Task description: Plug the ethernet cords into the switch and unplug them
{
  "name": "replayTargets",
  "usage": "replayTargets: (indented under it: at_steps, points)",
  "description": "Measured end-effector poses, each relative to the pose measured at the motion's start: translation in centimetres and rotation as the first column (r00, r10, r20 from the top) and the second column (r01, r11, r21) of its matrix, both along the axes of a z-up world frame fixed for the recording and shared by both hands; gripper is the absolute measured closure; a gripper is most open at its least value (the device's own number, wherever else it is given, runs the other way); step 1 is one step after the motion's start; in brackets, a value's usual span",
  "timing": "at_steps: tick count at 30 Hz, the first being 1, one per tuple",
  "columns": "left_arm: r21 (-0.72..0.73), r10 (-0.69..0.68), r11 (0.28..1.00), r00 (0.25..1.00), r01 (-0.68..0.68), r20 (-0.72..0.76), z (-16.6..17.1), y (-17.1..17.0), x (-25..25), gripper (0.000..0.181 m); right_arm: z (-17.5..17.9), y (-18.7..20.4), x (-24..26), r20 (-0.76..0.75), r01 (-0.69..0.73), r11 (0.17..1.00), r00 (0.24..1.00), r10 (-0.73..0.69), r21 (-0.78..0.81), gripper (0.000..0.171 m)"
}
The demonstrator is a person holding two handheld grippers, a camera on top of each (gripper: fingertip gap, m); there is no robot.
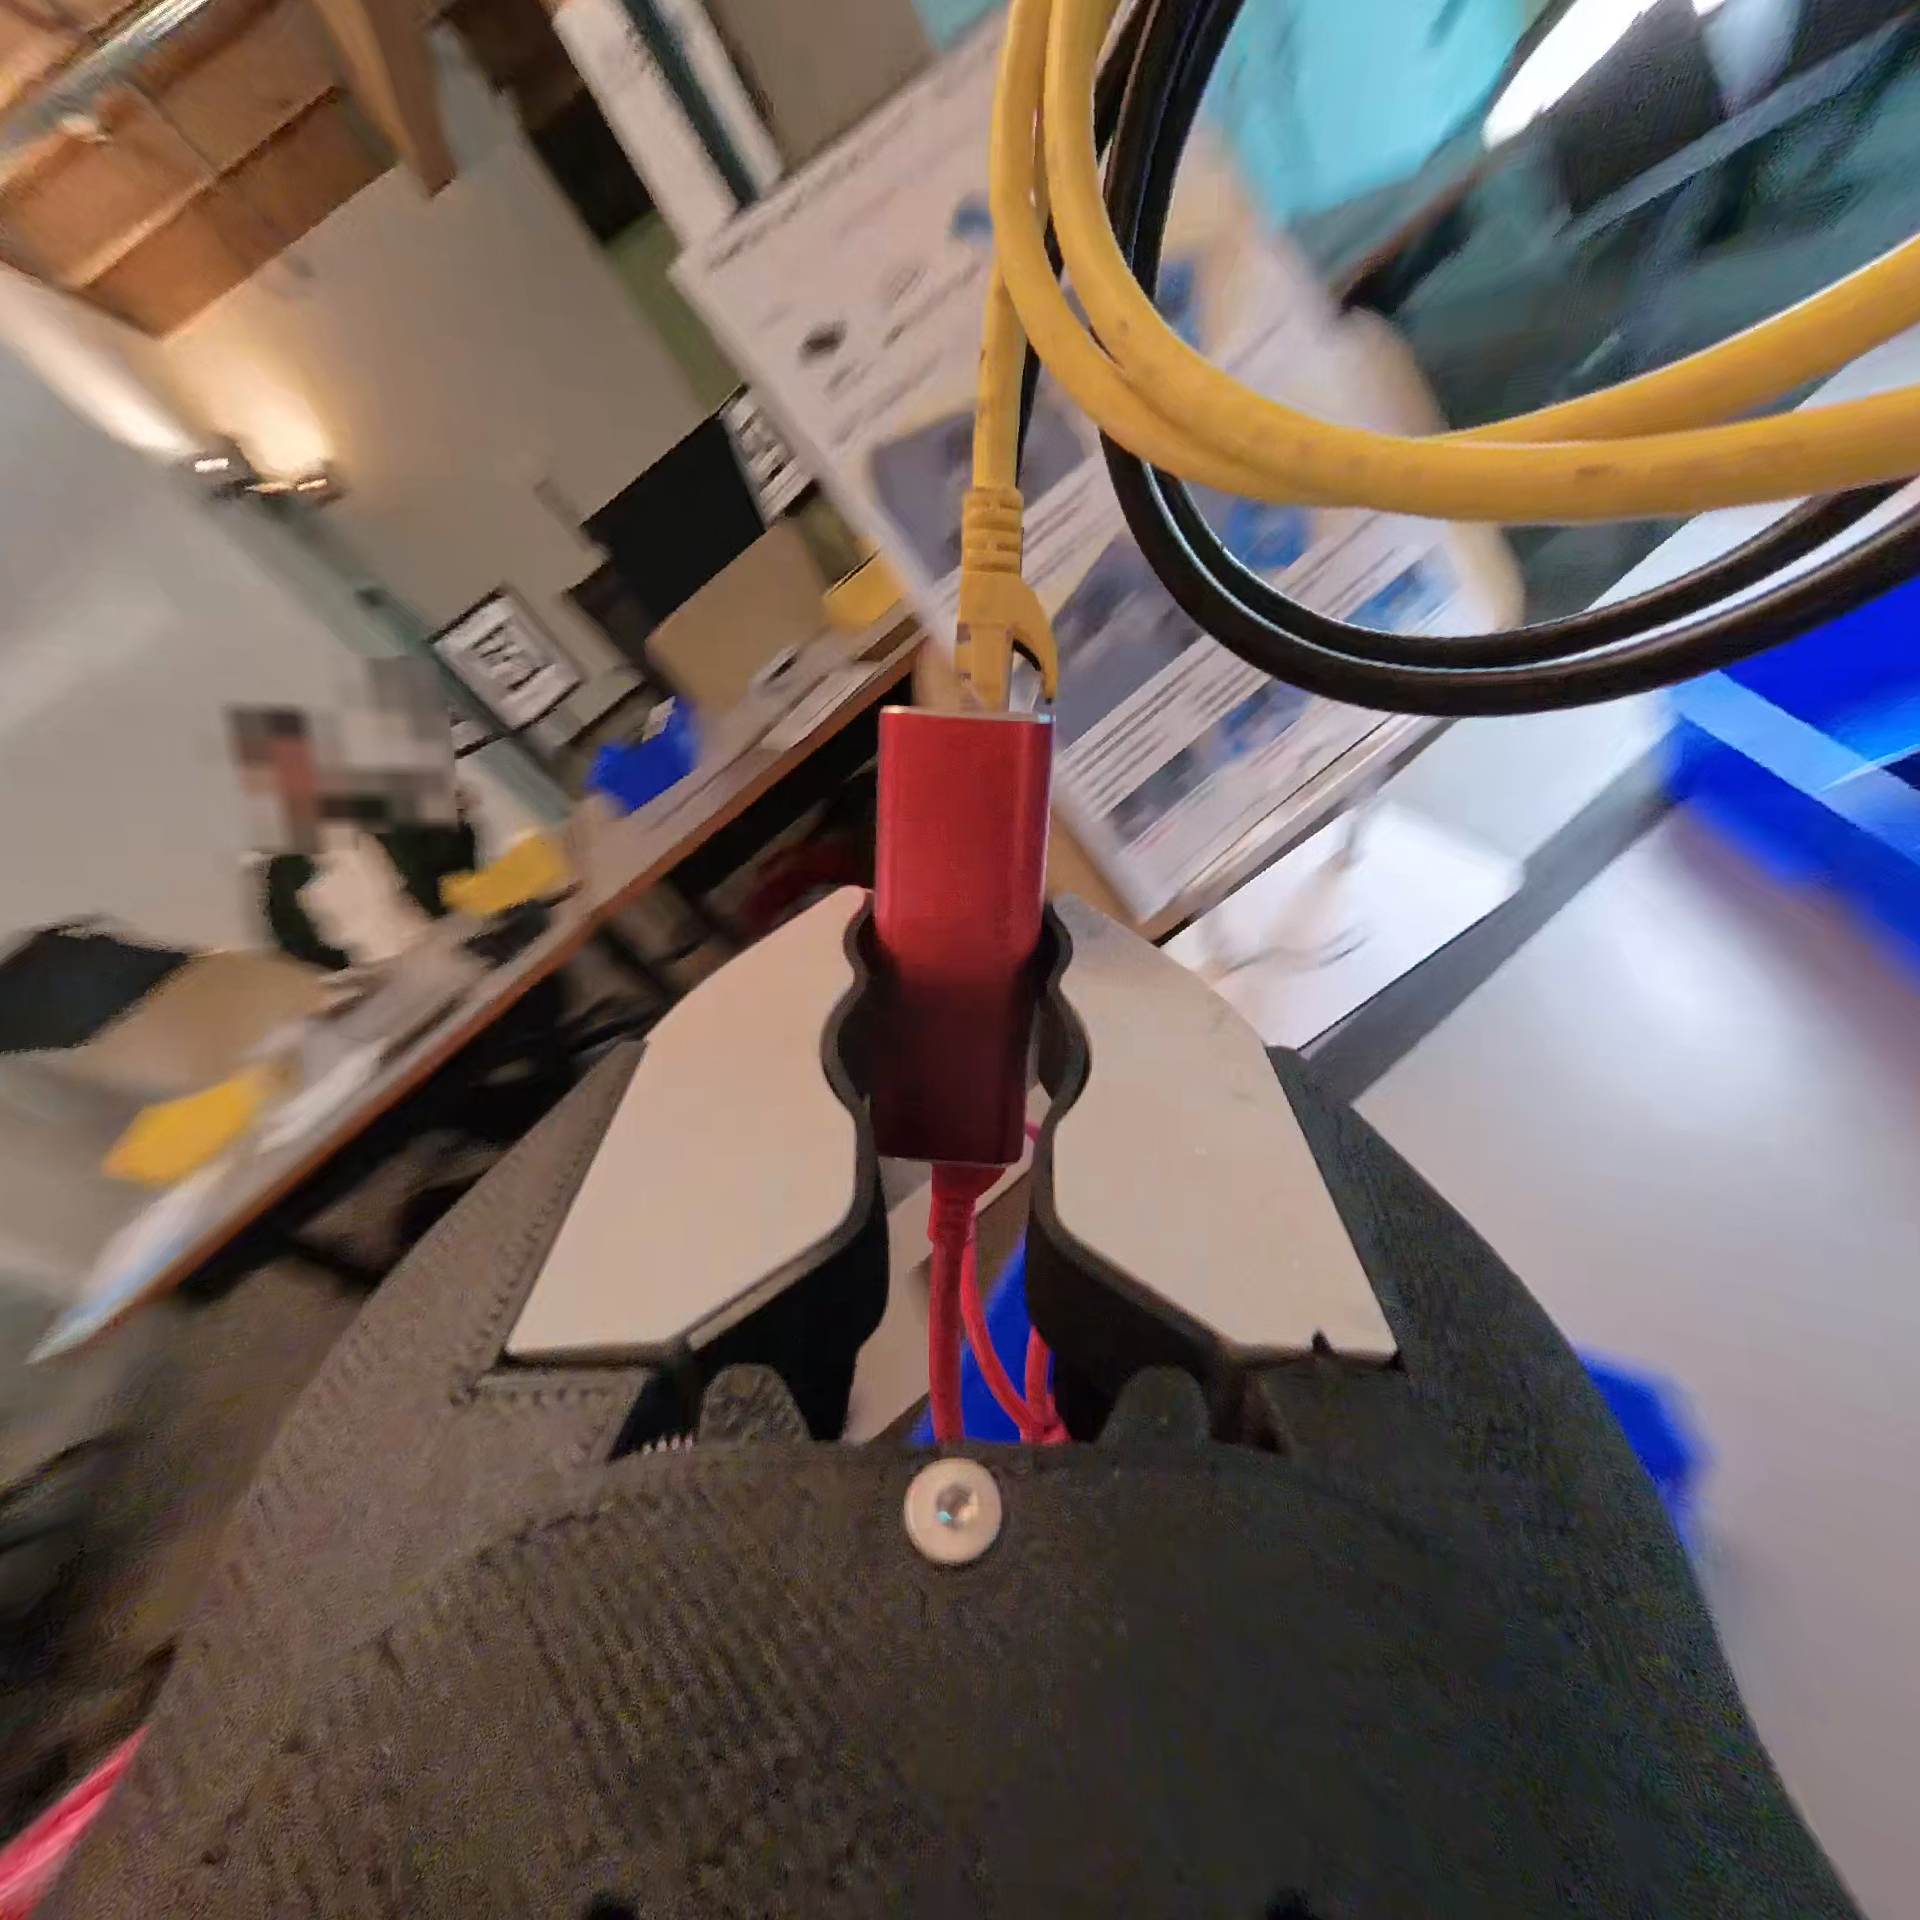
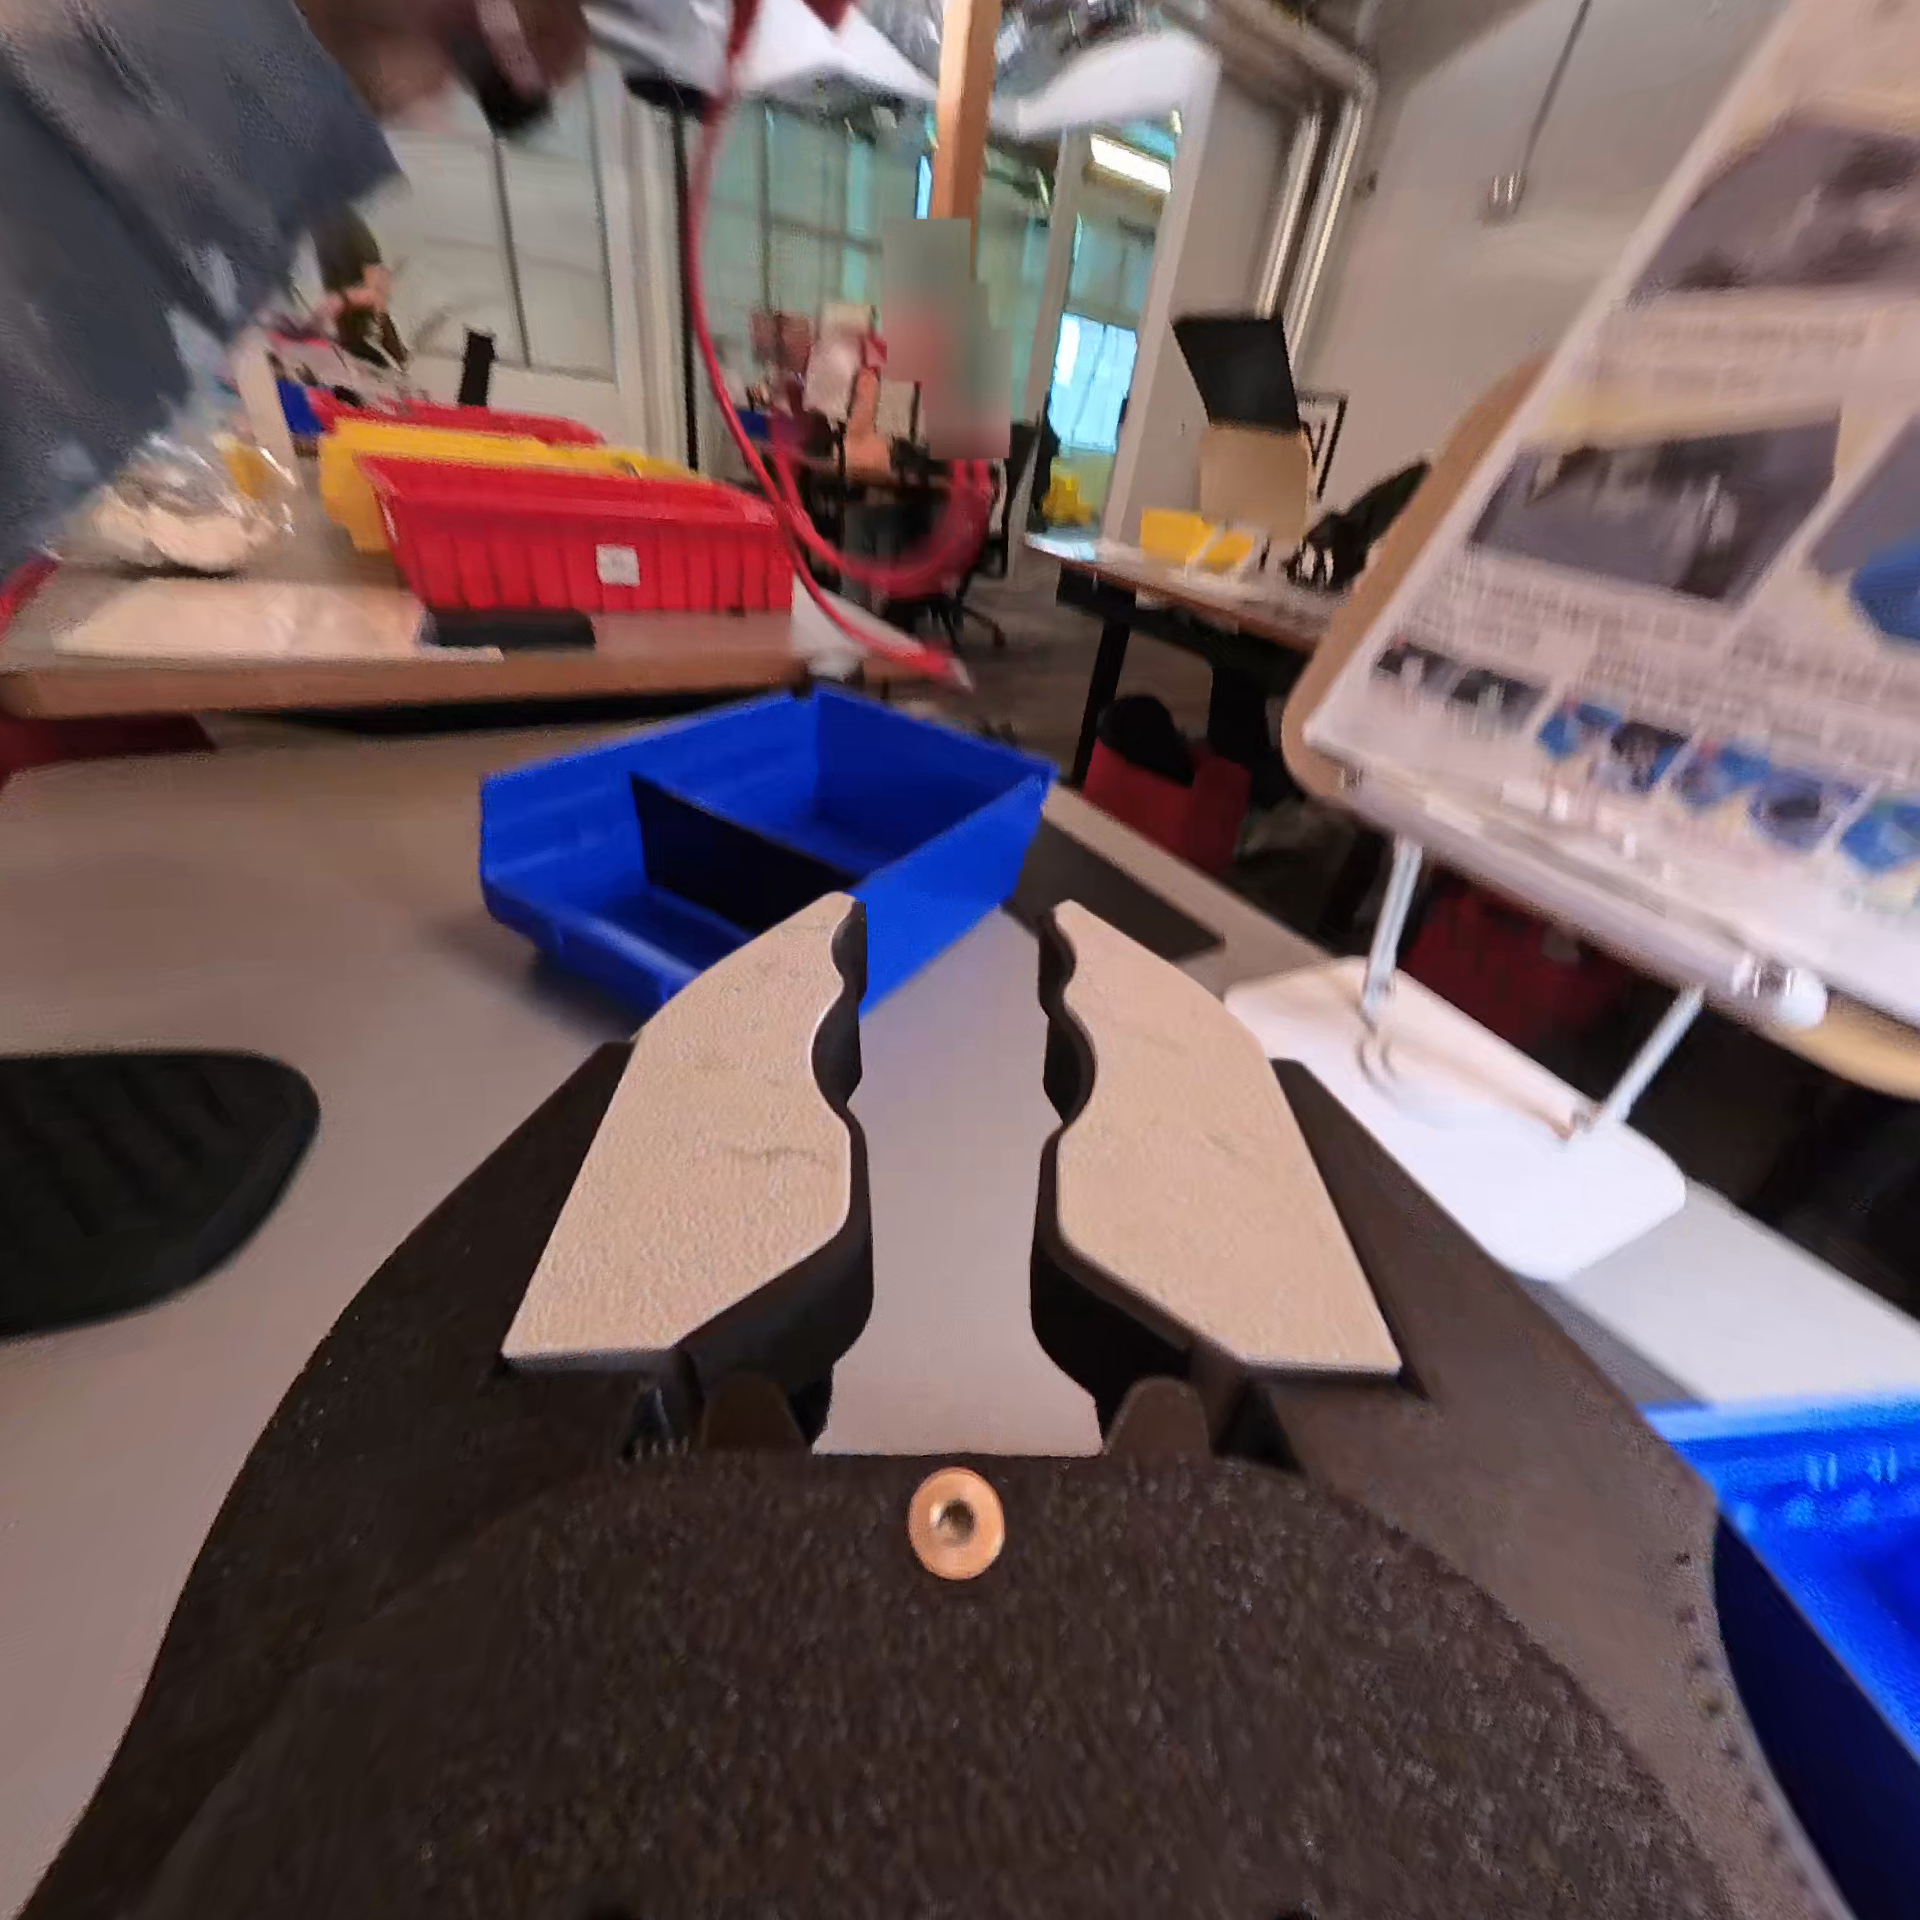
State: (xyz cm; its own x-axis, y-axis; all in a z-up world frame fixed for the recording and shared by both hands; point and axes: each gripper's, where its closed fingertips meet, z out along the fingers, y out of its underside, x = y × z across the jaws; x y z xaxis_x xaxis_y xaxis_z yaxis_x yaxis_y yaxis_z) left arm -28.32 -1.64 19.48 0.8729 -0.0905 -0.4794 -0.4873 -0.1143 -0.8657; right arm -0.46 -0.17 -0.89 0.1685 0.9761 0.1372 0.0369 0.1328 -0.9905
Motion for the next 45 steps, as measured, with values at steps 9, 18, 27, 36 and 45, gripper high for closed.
replayTargets:
  at_steps: [9, 18, 27, 36, 45]
  points:
    - [0.298, -0.552, 0.819, 0.53, 0.491, 0.643, -7.5, 1.3, 14.9, 0.153, 9.5, -1.8, -0.3, -0.156, -0.019, 0.998, 0.987, 0.027, 0.055, 0.135]
    - [0.498, -0.6, 0.618, -0.045, 0.608, 0.799, -15.3, 3.5, 23.8, 0.154, 5.9, 0.5, 0.1, 0.04, 0.072, 0.997, 0.997, -0.073, 0.032, 0.115]
    - [0.684, -0.707, 0.549, -0.17, 0.48, 0.687, -14.0, 1.2, 23.0, 0.154, 6.2, -2.0, -0.9, 0.049, 0.076, 0.992, 0.996, -0.081, 0.097, 0.12]
    - [0.694, -0.748, 0.502, -0.144, 0.515, 0.648, -13.5, -0.4, 24.6, 0.154, 2.8, -1.1, -3.6, 0.038, 0.034, 0.99, 0.999, -0.029, -0.137, 0.111]
    - [0.628, -0.737, 0.474, -0.113, 0.617, 0.667, -13.7, -0.8, 25.6, 0.153, 3.1, -3.3, -3.6, -0.136, -0.315, 0.885, 0.949, 0.286, -0.341, 0.127]
